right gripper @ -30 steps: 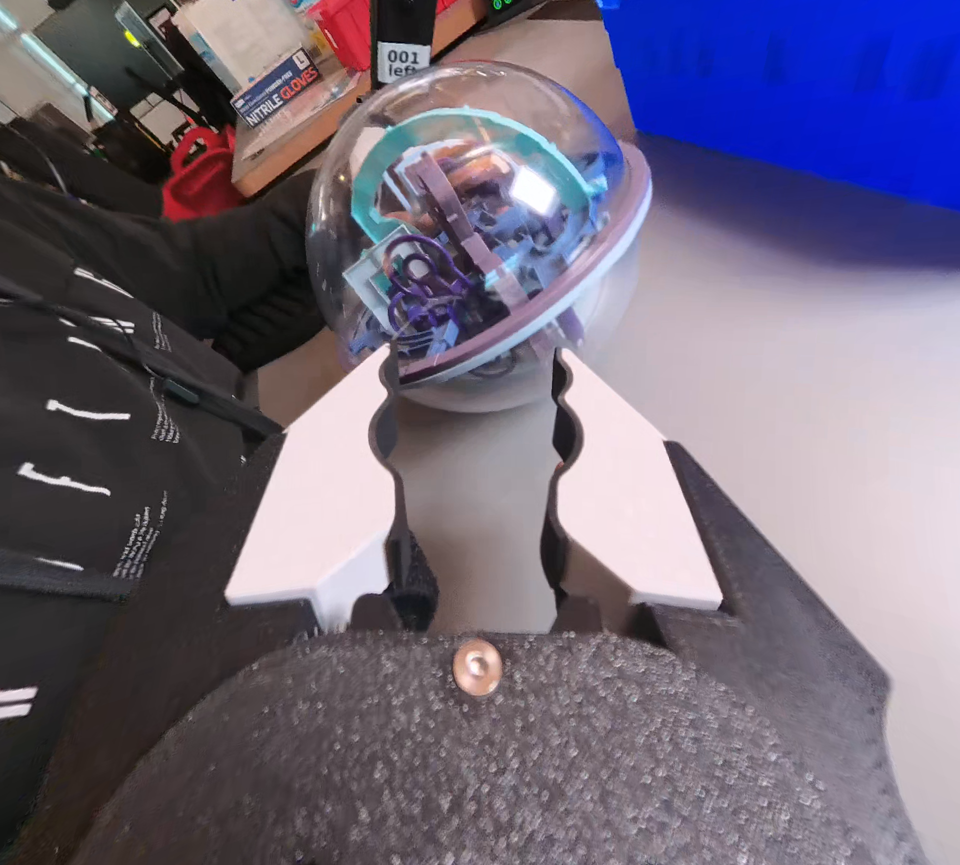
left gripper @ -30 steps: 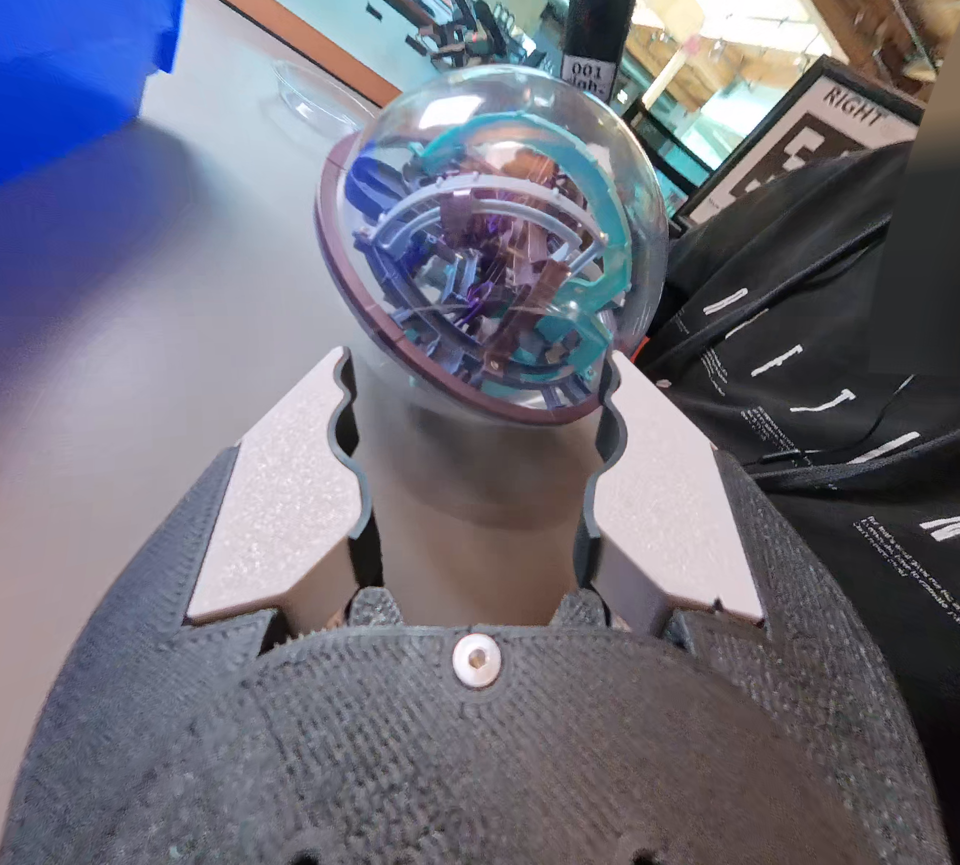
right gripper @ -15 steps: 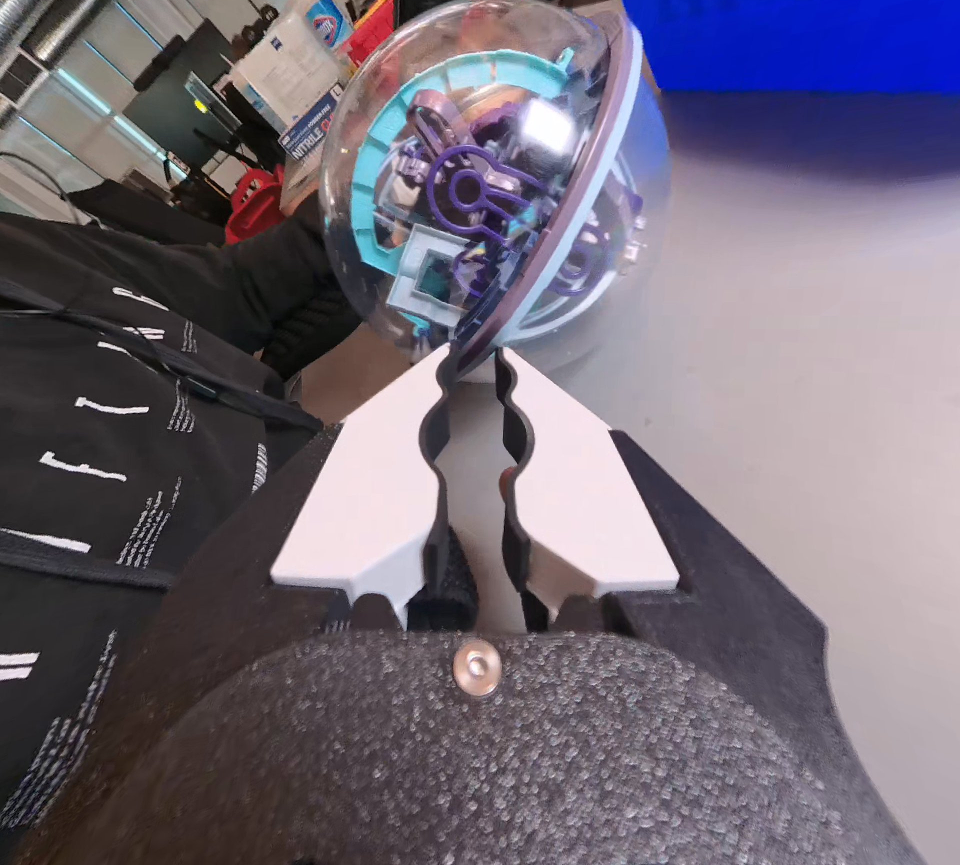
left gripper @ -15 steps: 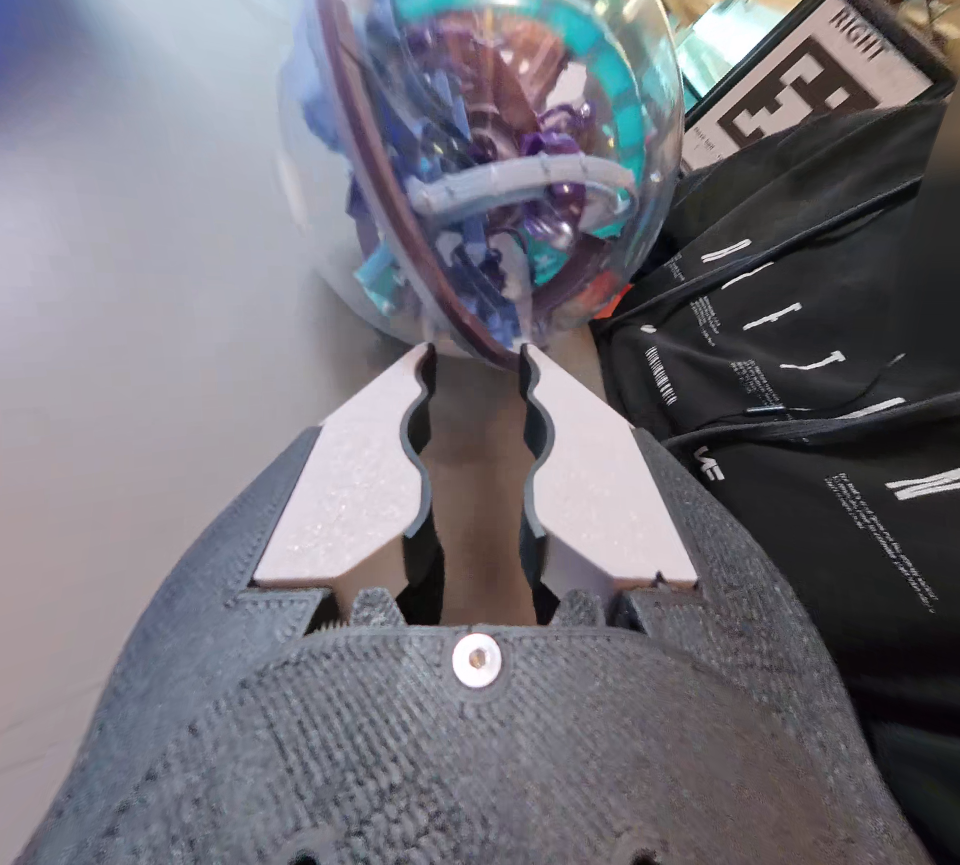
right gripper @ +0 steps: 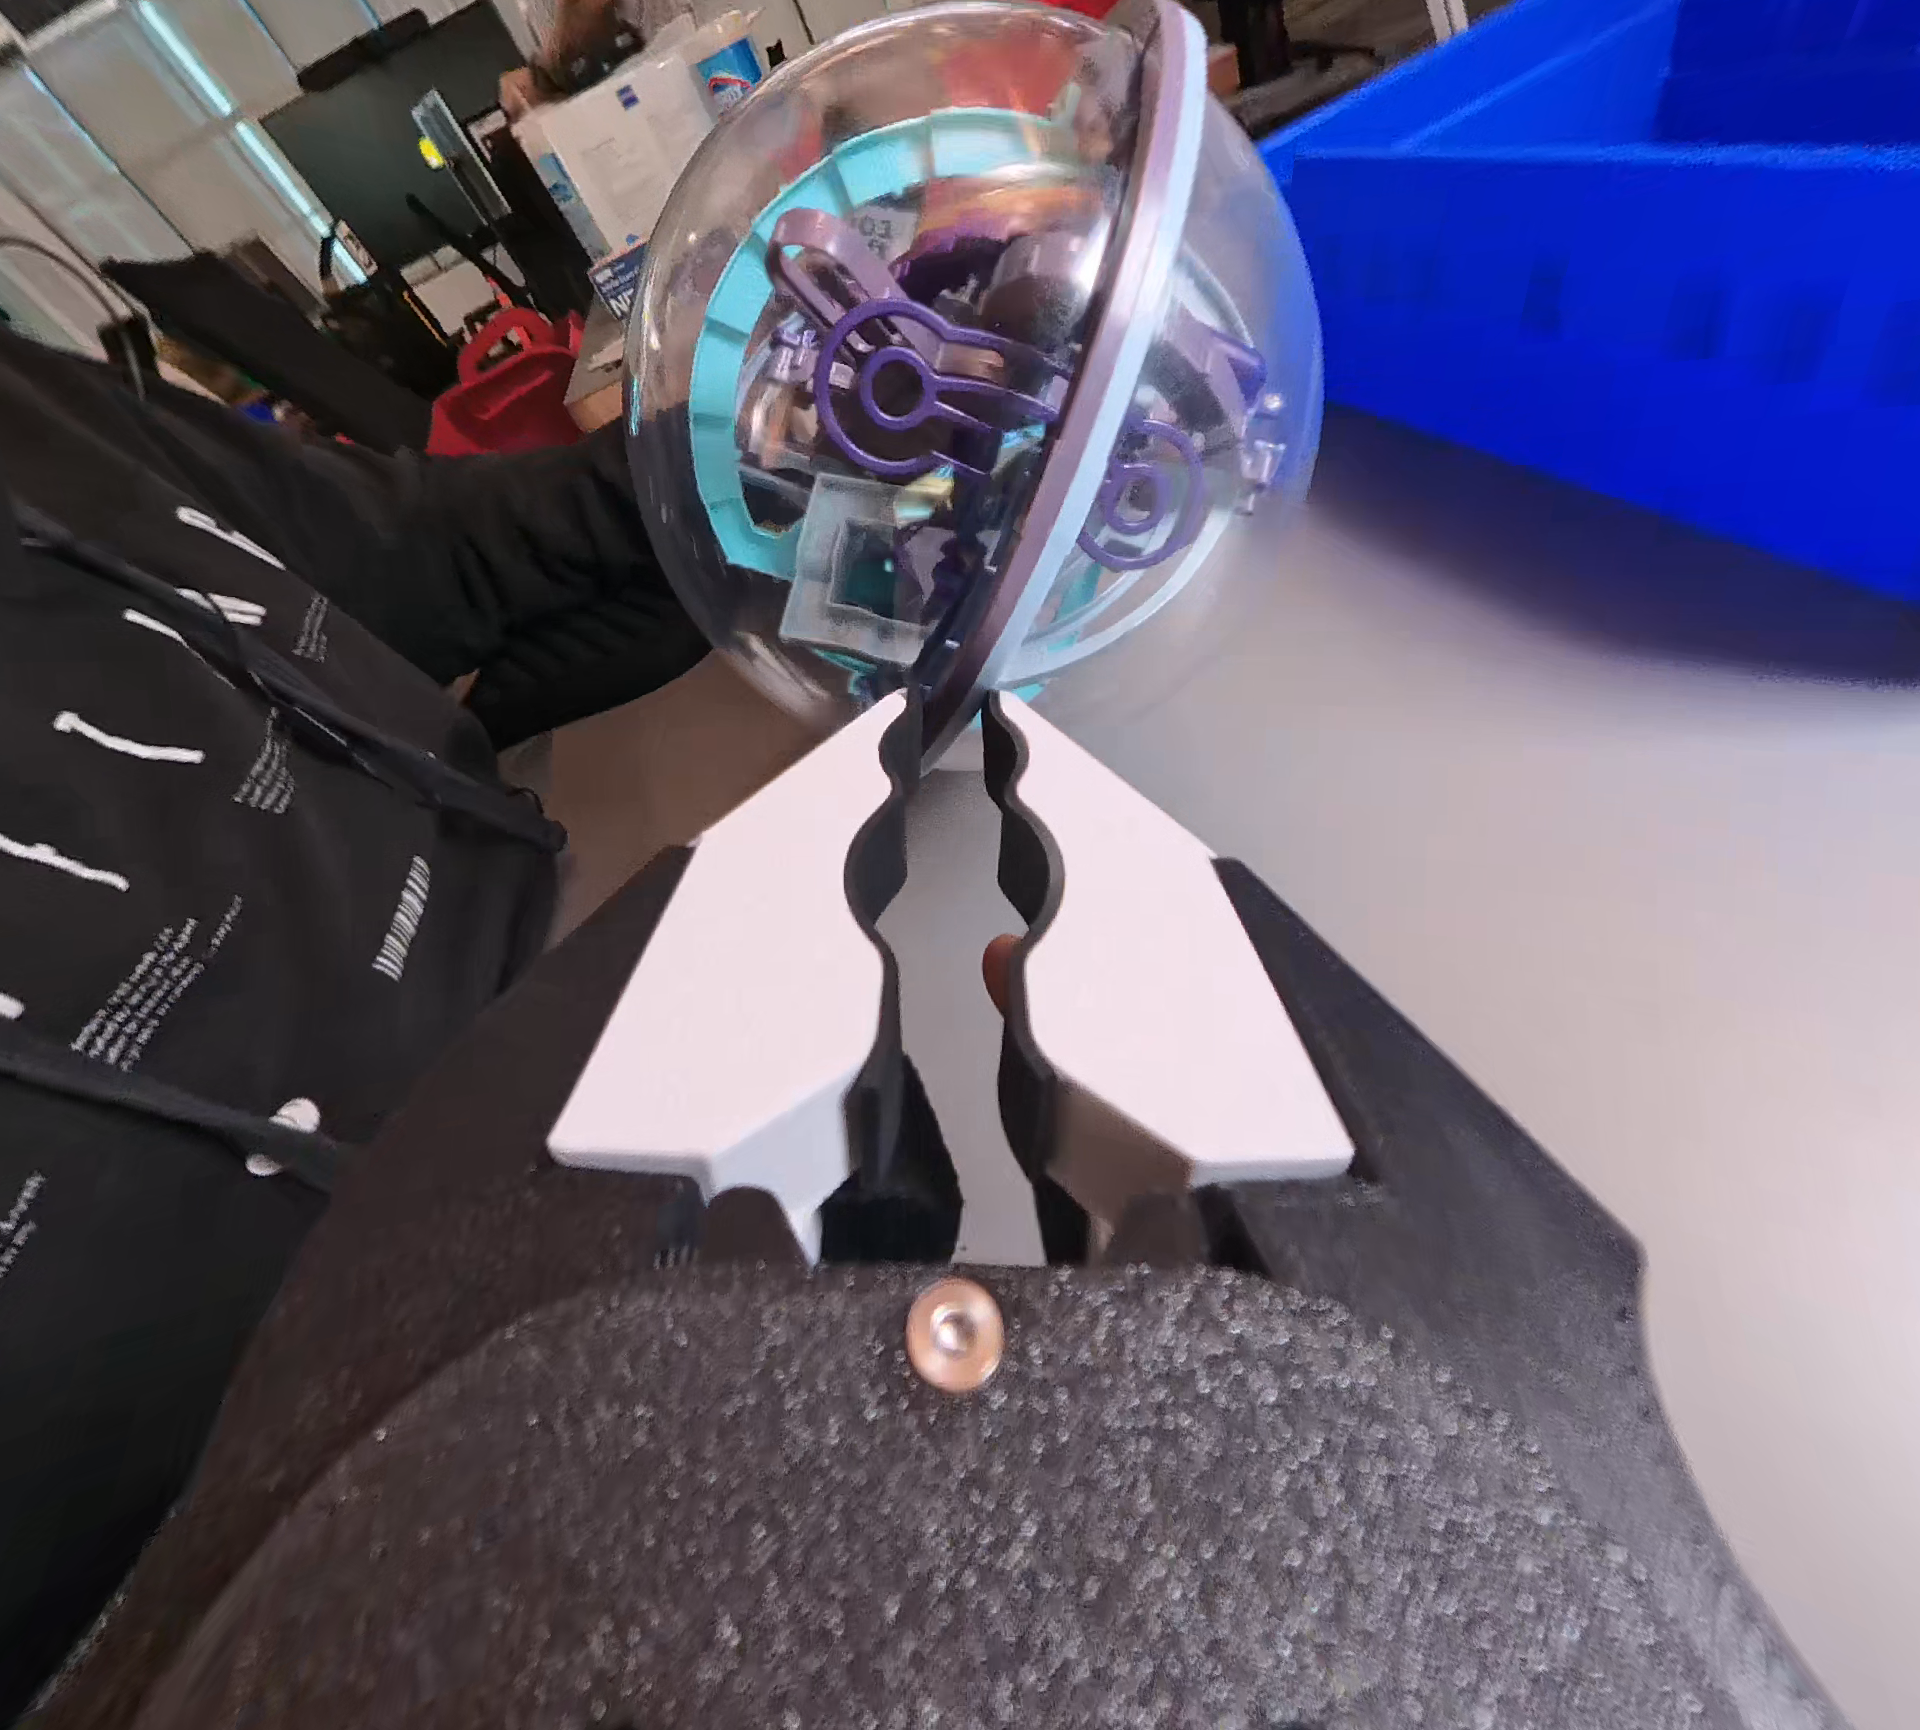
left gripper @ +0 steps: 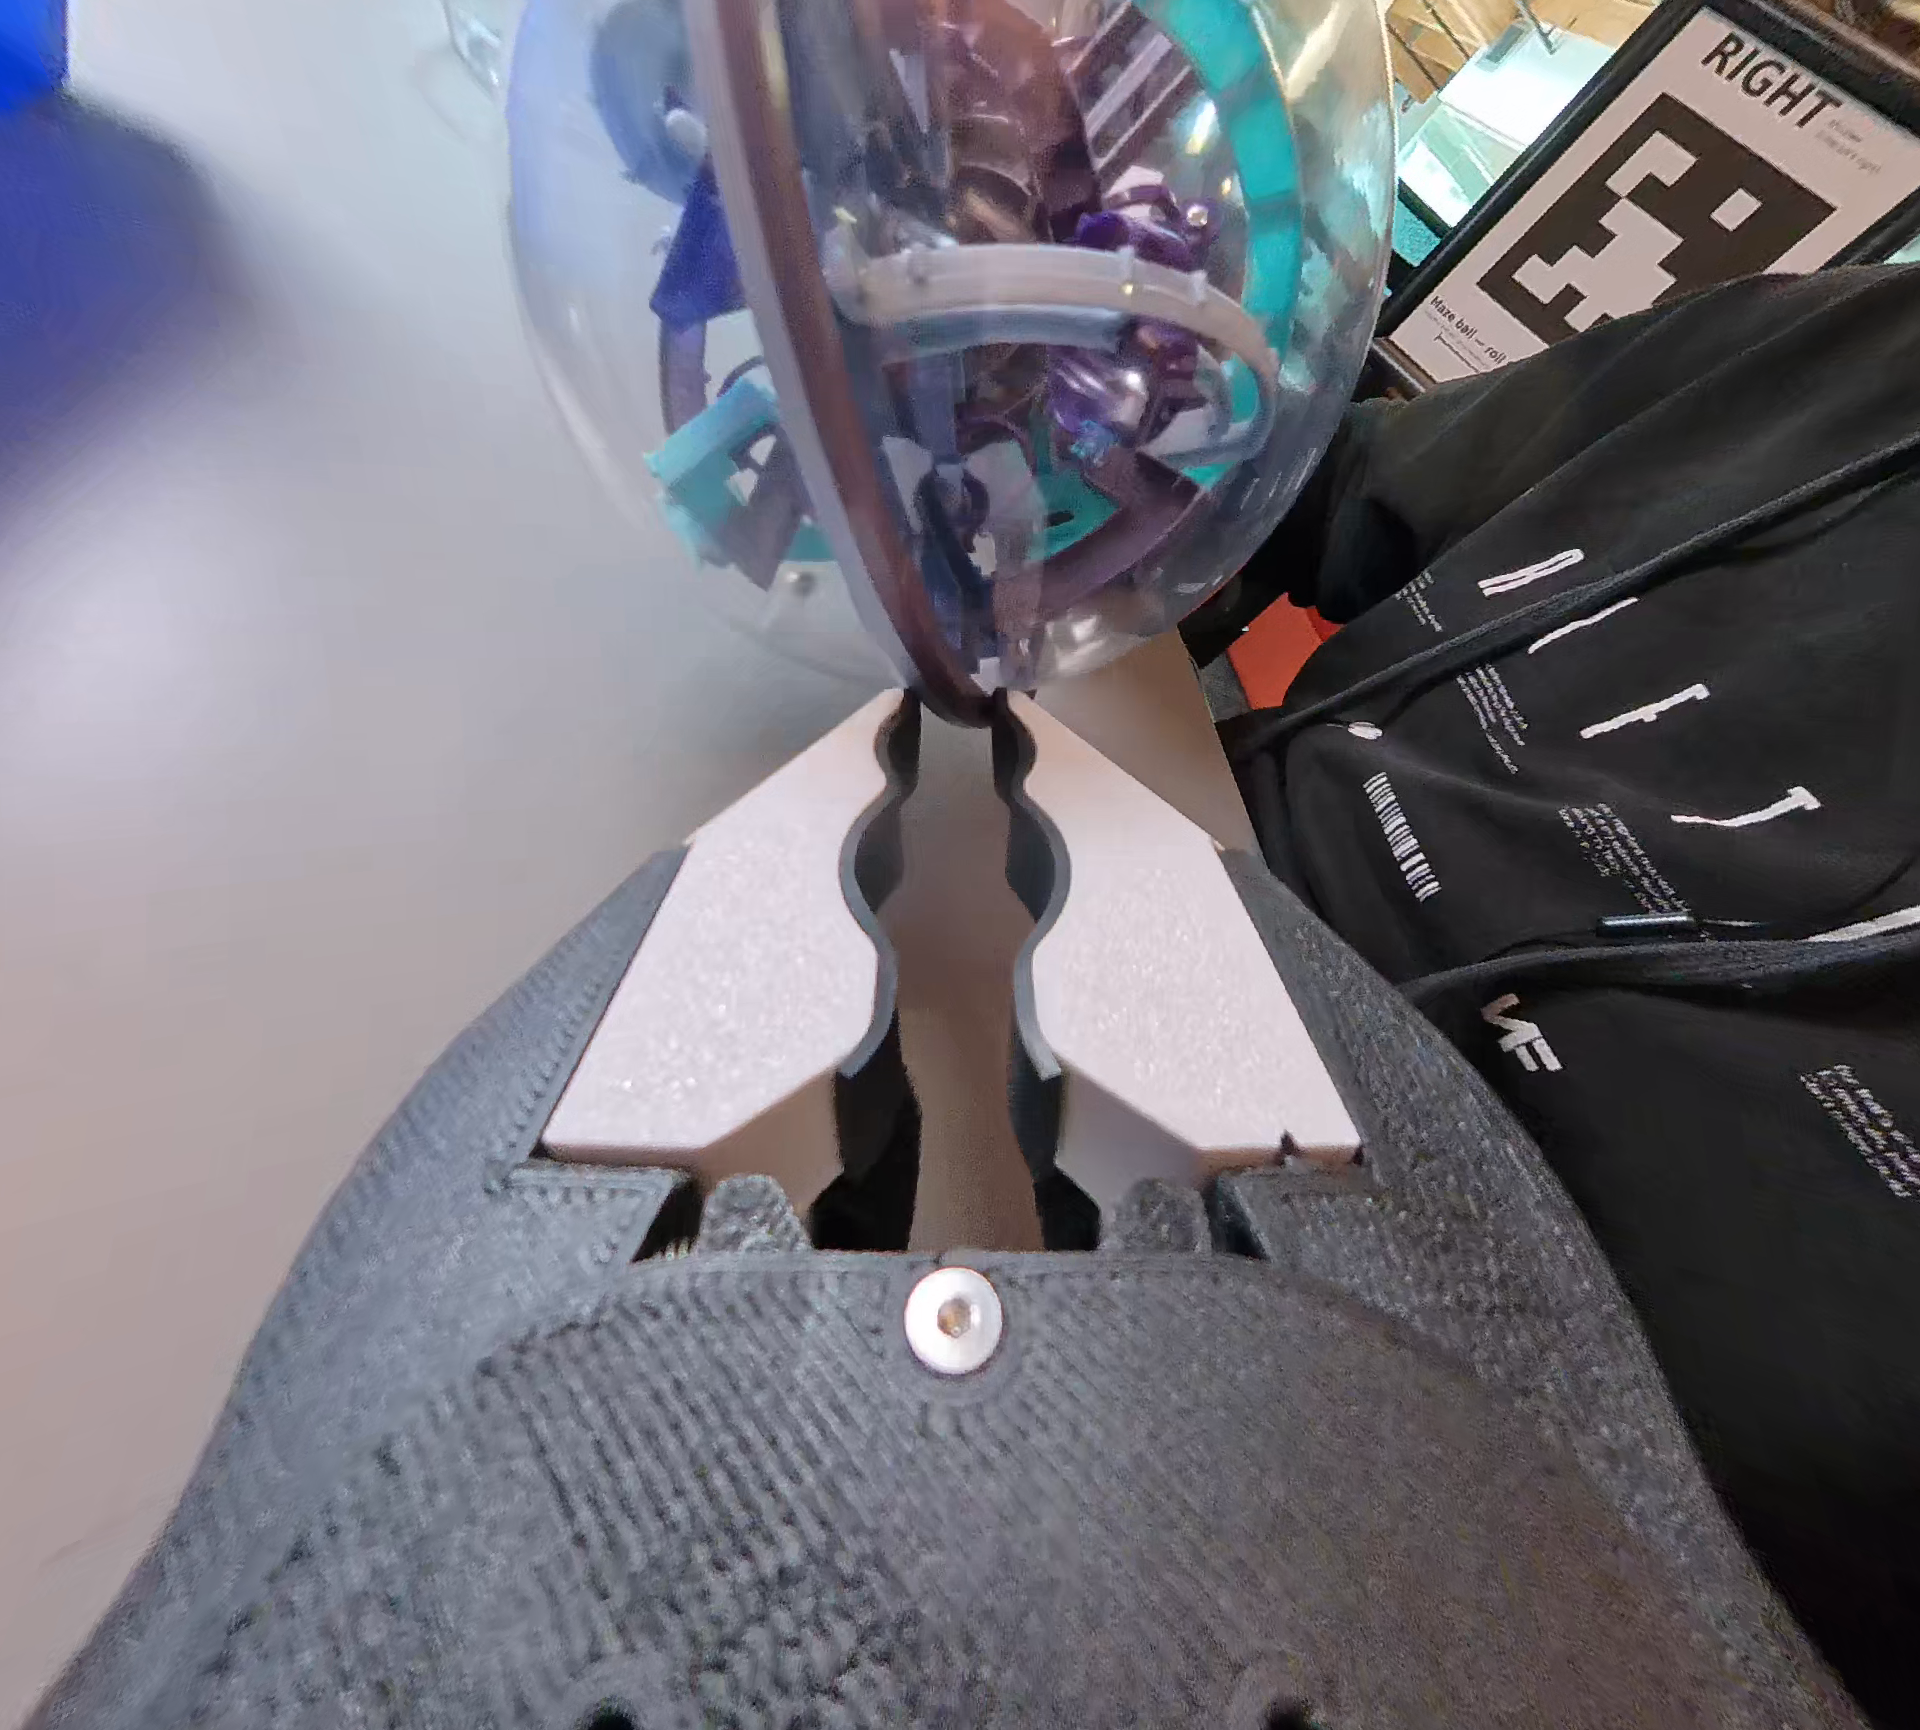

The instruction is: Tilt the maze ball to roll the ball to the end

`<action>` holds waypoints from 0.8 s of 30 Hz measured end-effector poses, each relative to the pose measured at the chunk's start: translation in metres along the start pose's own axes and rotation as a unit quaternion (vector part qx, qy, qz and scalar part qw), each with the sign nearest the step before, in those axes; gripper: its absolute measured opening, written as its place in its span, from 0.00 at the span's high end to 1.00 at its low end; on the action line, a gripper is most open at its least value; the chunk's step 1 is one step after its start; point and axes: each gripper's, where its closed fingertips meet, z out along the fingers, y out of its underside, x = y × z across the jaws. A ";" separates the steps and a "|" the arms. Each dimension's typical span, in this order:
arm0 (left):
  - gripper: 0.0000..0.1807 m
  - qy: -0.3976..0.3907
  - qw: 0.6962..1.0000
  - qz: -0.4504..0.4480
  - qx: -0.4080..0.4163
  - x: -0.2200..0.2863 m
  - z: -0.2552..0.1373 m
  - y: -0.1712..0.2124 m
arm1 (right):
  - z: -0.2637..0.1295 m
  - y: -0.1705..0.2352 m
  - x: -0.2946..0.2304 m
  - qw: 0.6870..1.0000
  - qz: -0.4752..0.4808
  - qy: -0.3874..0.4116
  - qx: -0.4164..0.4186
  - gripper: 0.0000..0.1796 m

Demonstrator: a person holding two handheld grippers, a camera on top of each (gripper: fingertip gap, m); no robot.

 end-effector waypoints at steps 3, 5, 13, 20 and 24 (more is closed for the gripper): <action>0.94 -0.013 0.999 0.041 0.018 0.006 -0.002 -0.011 | -0.003 -0.016 -0.008 0.998 -0.062 -0.006 0.008 0.95; 0.95 -0.021 0.996 0.074 0.033 0.011 -0.005 -0.020 | -0.004 -0.027 -0.013 0.995 -0.098 -0.012 0.014 0.96; 0.96 -0.057 0.978 0.183 0.087 0.031 -0.017 -0.060 | -0.007 -0.092 -0.036 0.974 -0.216 -0.029 0.059 0.97; 0.96 -0.095 0.948 0.280 0.119 0.065 -0.044 -0.131 | -0.011 -0.181 -0.056 0.952 -0.275 -0.038 0.129 0.96; 0.96 -0.106 0.936 0.303 0.142 0.087 -0.053 -0.174 | -0.020 -0.234 -0.069 0.945 -0.272 -0.045 0.176 0.96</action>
